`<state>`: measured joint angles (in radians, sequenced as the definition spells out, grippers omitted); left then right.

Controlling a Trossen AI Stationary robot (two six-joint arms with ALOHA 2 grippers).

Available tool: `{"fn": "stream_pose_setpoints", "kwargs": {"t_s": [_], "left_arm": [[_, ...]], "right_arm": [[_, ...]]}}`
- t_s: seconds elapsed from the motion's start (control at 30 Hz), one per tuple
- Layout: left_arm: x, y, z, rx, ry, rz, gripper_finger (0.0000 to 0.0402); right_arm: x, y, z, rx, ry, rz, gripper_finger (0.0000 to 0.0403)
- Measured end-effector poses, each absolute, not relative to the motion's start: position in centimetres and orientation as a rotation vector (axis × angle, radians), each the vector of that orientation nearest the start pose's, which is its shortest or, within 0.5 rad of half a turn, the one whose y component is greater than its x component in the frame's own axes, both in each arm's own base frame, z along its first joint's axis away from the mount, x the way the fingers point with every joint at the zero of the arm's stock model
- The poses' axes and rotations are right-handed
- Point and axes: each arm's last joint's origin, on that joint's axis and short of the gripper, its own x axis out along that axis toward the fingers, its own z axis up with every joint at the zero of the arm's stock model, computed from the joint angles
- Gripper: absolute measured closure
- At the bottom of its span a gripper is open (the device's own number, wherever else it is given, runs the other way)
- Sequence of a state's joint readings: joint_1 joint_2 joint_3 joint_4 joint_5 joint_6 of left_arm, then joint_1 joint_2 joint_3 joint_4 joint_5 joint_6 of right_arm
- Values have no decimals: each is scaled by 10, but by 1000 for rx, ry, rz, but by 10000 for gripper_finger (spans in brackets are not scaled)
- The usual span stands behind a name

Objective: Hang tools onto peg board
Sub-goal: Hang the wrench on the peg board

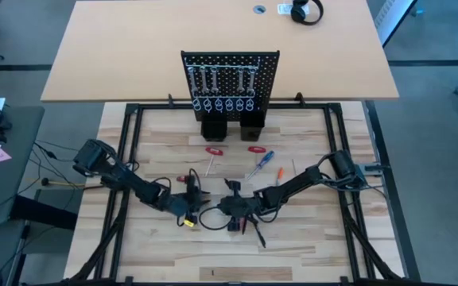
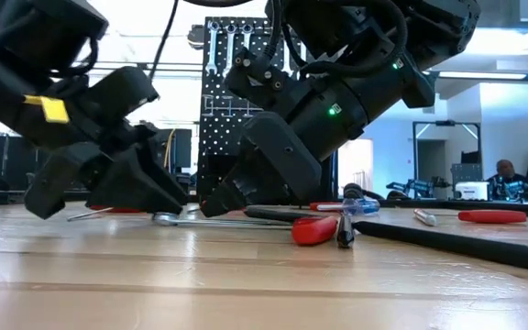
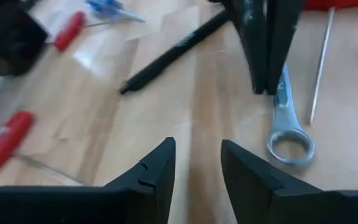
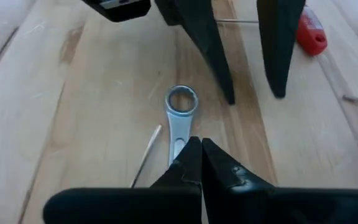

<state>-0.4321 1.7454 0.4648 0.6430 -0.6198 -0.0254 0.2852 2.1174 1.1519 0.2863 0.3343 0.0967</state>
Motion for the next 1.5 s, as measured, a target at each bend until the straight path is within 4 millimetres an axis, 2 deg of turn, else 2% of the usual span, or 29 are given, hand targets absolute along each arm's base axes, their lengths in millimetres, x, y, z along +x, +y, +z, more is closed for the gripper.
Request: {"fn": "stream_pose_setpoints", "kwargs": {"t_s": [0.23, 0.33, 0.47, 0.53, 0.73, 0.93, 1.5], "left_arm": [[255, -90, 95, 243, 579, 105, 272], [250, -89, 105, 238, 606, 97, 271], [245, -95, 126, 211, 545, 56, 270], [244, -99, 128, 197, 535, 22, 266], [248, -105, 116, 31, 536, -13, 218], [250, -105, 100, 88, 579, -15, 158], [247, -104, 95, 80, 635, 3, 160]], "right_arm": [[406, 109, 103, -112, 639, -79, 399], [406, 109, 103, -114, 643, -79, 399], [406, 109, 104, -113, 640, -79, 397], [406, 109, 104, -106, 639, -81, 396], [406, 109, 104, -97, 637, -84, 393], [406, 109, 104, -95, 637, -84, 393], [405, 111, 104, -100, 647, -81, 392]]}}
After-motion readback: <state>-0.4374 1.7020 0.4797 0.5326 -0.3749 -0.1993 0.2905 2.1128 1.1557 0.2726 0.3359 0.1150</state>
